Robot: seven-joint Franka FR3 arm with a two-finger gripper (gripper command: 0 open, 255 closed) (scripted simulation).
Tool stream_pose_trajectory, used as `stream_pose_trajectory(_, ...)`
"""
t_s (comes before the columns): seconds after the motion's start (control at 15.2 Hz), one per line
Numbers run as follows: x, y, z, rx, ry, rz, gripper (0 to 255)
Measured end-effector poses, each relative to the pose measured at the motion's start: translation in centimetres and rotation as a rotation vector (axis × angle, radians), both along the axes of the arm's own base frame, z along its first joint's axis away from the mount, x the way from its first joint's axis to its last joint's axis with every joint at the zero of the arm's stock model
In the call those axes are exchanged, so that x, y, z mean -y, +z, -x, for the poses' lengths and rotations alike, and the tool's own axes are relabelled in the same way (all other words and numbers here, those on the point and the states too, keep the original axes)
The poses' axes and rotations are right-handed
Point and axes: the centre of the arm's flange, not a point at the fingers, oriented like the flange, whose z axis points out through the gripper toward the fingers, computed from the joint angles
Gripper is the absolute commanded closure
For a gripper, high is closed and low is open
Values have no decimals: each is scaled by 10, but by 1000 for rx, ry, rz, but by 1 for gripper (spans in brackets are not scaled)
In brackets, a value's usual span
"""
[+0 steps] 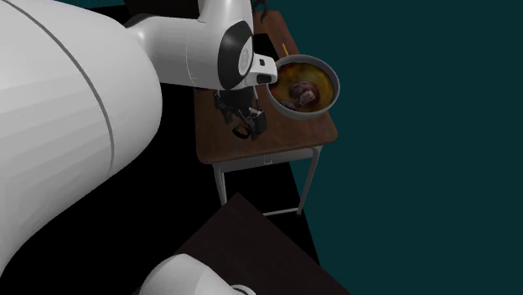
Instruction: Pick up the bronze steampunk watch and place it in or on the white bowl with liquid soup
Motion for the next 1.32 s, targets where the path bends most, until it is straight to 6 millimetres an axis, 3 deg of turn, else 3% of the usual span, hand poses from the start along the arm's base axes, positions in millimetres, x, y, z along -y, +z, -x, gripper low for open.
stream_pose_trajectory(0.4,0,-3,0,1,0,0,0)
stream_pose_trajectory(0.46,0,-3,0,1,0,0,255)
stream_pose_trajectory(1.12,0,-3,0,1,0,0,255)
stream_pose_trajectory(1.32,0,8,0,1,0,-1,255)
